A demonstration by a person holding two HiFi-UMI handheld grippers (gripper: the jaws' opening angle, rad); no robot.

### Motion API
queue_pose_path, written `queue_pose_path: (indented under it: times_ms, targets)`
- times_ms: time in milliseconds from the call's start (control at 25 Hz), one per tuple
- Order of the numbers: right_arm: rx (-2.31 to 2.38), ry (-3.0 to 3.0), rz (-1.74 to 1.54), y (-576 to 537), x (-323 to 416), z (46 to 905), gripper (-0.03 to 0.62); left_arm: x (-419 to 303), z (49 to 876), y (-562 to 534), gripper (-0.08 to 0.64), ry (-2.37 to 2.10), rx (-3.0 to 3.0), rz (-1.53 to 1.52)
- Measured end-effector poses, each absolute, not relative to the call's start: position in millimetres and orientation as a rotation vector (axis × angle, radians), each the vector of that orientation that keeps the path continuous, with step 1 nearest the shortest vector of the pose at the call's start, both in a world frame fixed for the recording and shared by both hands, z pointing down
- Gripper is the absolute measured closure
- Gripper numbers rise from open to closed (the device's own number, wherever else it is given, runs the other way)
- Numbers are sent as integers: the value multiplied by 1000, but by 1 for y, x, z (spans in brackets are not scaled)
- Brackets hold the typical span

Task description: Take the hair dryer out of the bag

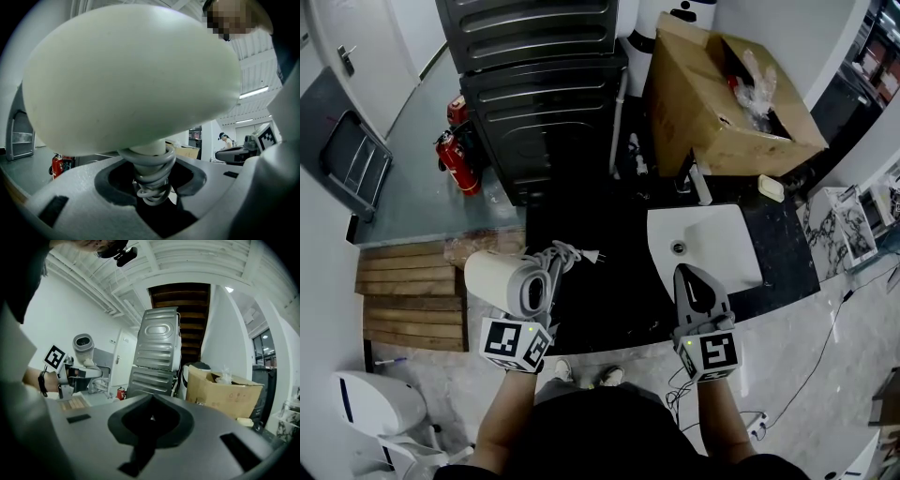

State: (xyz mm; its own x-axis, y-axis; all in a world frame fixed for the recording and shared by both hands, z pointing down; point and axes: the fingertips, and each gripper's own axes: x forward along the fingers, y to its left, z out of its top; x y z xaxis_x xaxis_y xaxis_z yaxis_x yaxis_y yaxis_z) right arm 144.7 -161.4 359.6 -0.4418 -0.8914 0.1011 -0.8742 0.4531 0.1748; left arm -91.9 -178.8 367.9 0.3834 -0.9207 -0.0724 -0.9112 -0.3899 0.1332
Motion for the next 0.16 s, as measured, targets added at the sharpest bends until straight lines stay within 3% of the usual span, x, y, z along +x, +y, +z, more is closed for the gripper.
queue_pose_path:
  times_ms: [160]
  targets:
    - [1541, -2520, -141, -160, 145, 361, 580, -91, 372, -176, 357, -1689, 2552, -198]
